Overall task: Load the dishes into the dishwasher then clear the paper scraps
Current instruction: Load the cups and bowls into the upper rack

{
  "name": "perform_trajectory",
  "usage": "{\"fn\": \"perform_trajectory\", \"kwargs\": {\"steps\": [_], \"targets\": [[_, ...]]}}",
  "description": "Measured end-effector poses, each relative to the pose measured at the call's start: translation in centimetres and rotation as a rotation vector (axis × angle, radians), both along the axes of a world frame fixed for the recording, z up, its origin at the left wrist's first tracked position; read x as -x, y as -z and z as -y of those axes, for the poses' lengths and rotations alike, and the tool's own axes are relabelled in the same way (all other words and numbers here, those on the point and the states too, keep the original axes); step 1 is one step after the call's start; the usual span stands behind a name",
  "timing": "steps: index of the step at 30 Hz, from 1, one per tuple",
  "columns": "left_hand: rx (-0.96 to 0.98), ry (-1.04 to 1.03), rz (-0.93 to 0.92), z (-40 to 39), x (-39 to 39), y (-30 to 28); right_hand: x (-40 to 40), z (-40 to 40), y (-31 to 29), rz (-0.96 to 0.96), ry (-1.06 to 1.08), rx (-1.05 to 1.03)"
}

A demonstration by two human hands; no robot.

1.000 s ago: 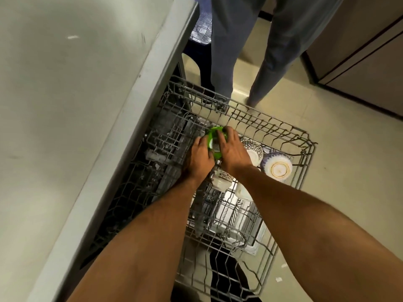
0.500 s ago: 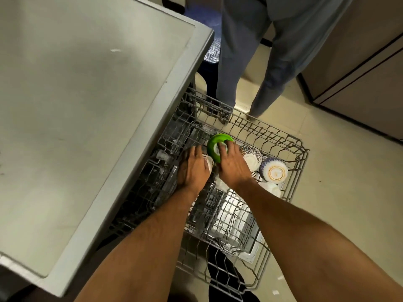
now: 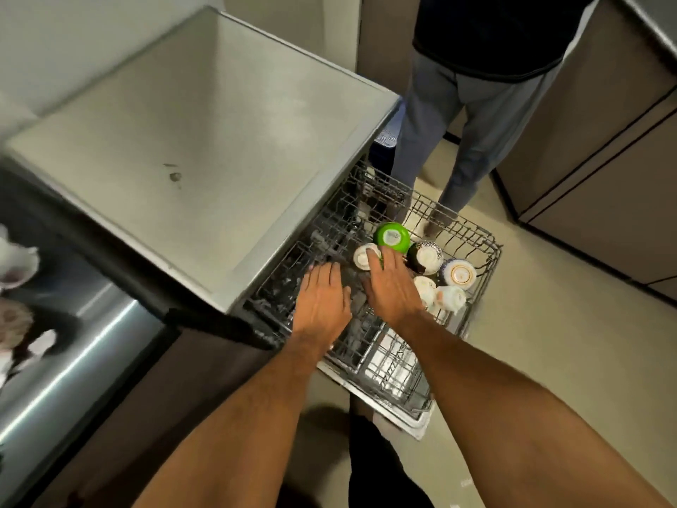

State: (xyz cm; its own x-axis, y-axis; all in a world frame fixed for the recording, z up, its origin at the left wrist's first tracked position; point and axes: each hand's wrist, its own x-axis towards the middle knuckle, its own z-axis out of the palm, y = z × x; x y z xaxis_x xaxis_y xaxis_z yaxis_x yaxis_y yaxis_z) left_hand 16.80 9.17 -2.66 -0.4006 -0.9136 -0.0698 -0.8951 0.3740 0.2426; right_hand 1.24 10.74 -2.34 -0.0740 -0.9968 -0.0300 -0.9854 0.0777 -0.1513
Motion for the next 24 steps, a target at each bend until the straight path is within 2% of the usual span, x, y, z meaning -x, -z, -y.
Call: {"fn": "perform_trajectory", "kwargs": {"steps": [5, 11, 17, 24], "targets": [[0.09, -0.015, 0.004, -4.3, -6.3, -3.8, -6.0, -2.8, -3.1, -0.058, -0.106, 0.011], [0.221, -0.106, -0.04, -7.6, -14.8, -8.1, -14.2, -4.0, -7.3, -0.018, -0.238, 0.073], [0.303, -0.311, -0.054, -10.0, -25.0, -10.9, -24.3, -3.6, -10.4, 0.026, -0.421, 0.22], [0.339, -0.56, -0.054, -11.2, -35.0, -12.1, -34.5, -3.0, -12.6, 0.028, -0.605, 0.263]]}}
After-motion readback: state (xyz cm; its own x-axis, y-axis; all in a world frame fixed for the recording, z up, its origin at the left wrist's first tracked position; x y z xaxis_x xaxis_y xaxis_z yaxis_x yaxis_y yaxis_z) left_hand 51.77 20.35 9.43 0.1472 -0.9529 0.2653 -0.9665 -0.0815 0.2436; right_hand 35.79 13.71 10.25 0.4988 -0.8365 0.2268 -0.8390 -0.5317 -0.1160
